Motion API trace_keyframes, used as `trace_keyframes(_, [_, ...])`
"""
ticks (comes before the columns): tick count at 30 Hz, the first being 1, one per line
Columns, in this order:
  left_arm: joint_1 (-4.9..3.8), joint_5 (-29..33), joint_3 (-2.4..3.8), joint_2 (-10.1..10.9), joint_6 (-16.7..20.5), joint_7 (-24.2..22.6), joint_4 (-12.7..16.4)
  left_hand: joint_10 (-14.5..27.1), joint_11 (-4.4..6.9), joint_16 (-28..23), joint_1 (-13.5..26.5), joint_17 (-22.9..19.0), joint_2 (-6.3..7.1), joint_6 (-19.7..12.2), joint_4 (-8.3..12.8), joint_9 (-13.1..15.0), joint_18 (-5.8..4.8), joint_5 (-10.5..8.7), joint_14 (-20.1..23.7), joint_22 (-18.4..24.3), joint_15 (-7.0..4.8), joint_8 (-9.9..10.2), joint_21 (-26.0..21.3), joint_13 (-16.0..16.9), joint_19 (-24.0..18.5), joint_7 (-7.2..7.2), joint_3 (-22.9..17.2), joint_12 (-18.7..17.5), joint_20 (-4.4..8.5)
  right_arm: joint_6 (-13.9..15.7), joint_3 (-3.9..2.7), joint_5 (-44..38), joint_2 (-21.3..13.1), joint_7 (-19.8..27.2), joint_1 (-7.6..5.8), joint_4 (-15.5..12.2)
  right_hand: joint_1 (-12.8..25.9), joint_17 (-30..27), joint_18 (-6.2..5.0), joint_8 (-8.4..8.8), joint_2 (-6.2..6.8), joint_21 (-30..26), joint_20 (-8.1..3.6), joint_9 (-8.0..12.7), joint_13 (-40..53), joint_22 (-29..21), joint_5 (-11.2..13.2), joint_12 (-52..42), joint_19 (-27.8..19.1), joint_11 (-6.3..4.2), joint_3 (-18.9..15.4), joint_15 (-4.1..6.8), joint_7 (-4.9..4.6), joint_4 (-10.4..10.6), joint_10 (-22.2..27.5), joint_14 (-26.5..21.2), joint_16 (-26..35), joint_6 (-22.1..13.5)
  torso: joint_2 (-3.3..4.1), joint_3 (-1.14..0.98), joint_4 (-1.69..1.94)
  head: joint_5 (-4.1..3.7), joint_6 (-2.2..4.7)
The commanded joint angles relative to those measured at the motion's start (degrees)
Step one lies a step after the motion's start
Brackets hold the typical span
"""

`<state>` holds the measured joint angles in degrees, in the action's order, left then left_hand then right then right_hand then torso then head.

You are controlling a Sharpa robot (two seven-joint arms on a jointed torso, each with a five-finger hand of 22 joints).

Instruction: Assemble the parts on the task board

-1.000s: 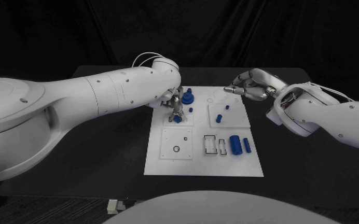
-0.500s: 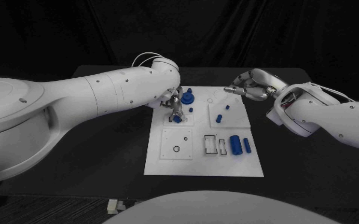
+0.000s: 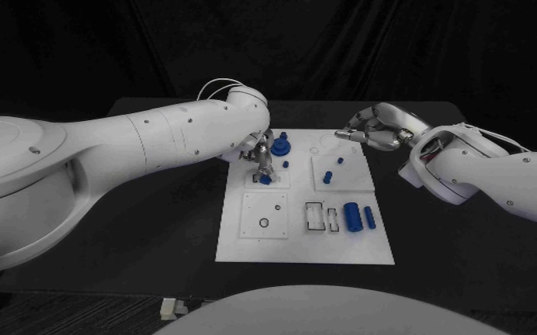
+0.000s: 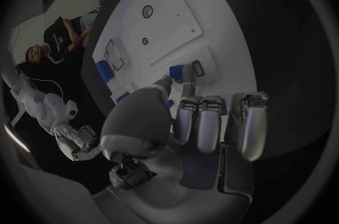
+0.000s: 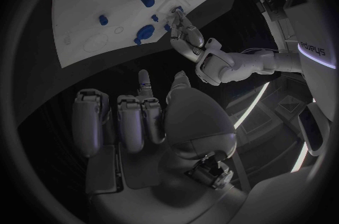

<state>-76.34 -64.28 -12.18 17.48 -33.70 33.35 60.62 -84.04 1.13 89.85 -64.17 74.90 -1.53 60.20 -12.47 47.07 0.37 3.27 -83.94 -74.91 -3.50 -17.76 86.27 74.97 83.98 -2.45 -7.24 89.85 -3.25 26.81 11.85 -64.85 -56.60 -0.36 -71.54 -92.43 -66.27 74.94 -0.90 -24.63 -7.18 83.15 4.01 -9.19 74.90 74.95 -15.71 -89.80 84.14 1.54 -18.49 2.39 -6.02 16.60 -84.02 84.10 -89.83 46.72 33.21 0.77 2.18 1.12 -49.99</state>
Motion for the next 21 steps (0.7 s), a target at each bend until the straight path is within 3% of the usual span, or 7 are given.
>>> trace_keyframes(1, [0.07,0.1,0.05,-0.2,-0.4,-1.1,0.0,-5.9,0.56,0.2,-0.9,15.1,-0.01,-0.1,0.6,0.4,0.96,0.54,-6.1,-12.2,-0.42,-0.2,-0.2,15.0,1.9,0.46,-0.2,0.1,0.40,-0.3,-0.04,-0.3,0.0,-0.9,0.14,0.0,-0.3,15.1,-1.09,-0.15,-0.07,-0.2,0.32,0.1,15.1,12.4,0.0,-0.2,1.8,0.19,-0.4,-0.40,-0.20,0.0,-6.0,5.9,-0.2,-0.1,-0.02,-0.01,0.00,0.04,-0.01])
trace_keyframes(8, [0.07,0.1,0.05,0.0,0.2,-1.5,0.2,-5.9,0.68,0.2,-1.8,15.1,0.02,-0.2,1.2,0.9,0.95,1.11,-6.1,-12.3,-0.53,-0.2,-0.2,15.0,2.0,0.59,-0.6,0.1,0.51,-0.3,-0.04,-0.3,-0.1,-0.8,0.15,0.0,-0.3,15.1,-1.11,-0.14,-0.07,-0.3,0.32,0.1,15.1,12.4,0.0,-0.2,1.8,0.19,-0.4,-0.40,-0.20,0.0,-6.0,5.9,-0.2,-0.1,-0.02,-0.01,-0.02,0.14,-0.01])
trace_keyframes(11, [0.07,0.1,0.05,0.7,1.7,-1.8,1.0,-5.9,0.69,0.2,-1.6,15.1,0.21,-0.1,1.1,1.3,0.93,0.52,-6.1,-12.3,-0.57,-0.4,-0.1,15.0,2.1,0.54,-0.4,0.1,0.59,-0.1,-0.04,-0.3,-0.2,-0.7,0.15,-0.1,-0.3,15.1,-1.11,-0.14,-0.07,-0.3,0.32,0.1,15.1,12.4,0.0,-0.2,1.8,0.19,-0.4,-0.40,-0.20,0.0,-6.0,5.9,-0.2,-0.1,-0.04,0.00,-0.01,0.24,-0.01])
trace_keyframes(15, [0.04,0.1,0.05,2.8,6.2,-3.6,3.5,-6.0,1.04,0.2,-1.1,15.1,0.45,-0.6,0.7,6.2,0.82,-0.13,-6.1,-12.6,-1.02,-3.8,0.1,15.0,2.5,1.01,0.2,0.2,0.92,0.7,-0.04,-0.5,-0.5,0.0,0.15,-0.4,-2.1,15.1,-1.10,-0.01,0.54,-0.3,0.28,0.2,15.1,12.4,0.0,-0.2,1.8,0.12,-0.5,-0.34,-0.20,-0.7,-6.0,5.9,-0.2,-0.5,0.00,-0.01,0.00,0.30,-0.01])
trace_keyframes(17, [-0.07,0.1,0.06,4.5,10.1,-5.5,5.5,-6.0,1.46,0.2,0.1,15.1,0.94,-2.7,-1.0,12.5,0.68,0.11,-6.1,-13.0,-1.31,-8.1,0.5,15.0,3.0,1.19,1.9,0.2,1.48,1.2,-0.04,-1.0,-0.7,0.2,0.15,-0.8,-4.5,15.1,-1.03,0.04,1.45,-0.1,0.19,0.3,15.1,12.5,0.4,-0.2,2.0,0.01,-0.4,-0.24,-0.18,-1.6,-6.0,5.9,-0.2,-0.9,0.01,-0.01,0.00,0.24,-0.01])
trace_keyframes(18, [-0.17,0.1,0.06,5.6,12.5,-6.8,6.8,-6.0,1.53,0.2,0.1,15.1,1.05,-3.5,-1.5,14.3,0.62,-0.45,-6.1,-13.1,-1.32,-9.3,0.7,15.0,3.2,1.27,2.4,0.2,1.52,1.4,-0.04,-1.5,-0.8,0.2,0.15,-1.0,-5.1,15.1,-1.00,0.03,1.59,0.0,0.16,0.3,15.1,12.5,0.5,-0.2,2.1,-0.01,-0.4,-0.22,-0.18,-1.8,-6.0,5.9,-0.2,-1.0,0.01,-0.01,0.00,0.23,-0.01])
trace_keyframes(21, [-0.74,0.1,0.06,8.9,19.7,-10.6,10.4,-6.0,1.58,0.2,3.1,15.1,2.09,-4.2,-4.0,17.0,0.39,-0.41,-6.1,-13.6,-1.53,-11.3,1.4,15.0,3.9,1.37,5.0,0.2,1.67,2.2,-0.04,-4.4,-0.9,-0.6,0.15,-1.8,-7.3,15.1,-0.79,-0.01,2.32,0.8,0.06,0.4,15.1,12.8,0.6,-0.2,2.5,-0.12,-0.3,-0.11,-0.17,-2.9,-6.0,5.9,-0.2,-1.4,0.02,-0.01,0.01,0.36,-0.01])
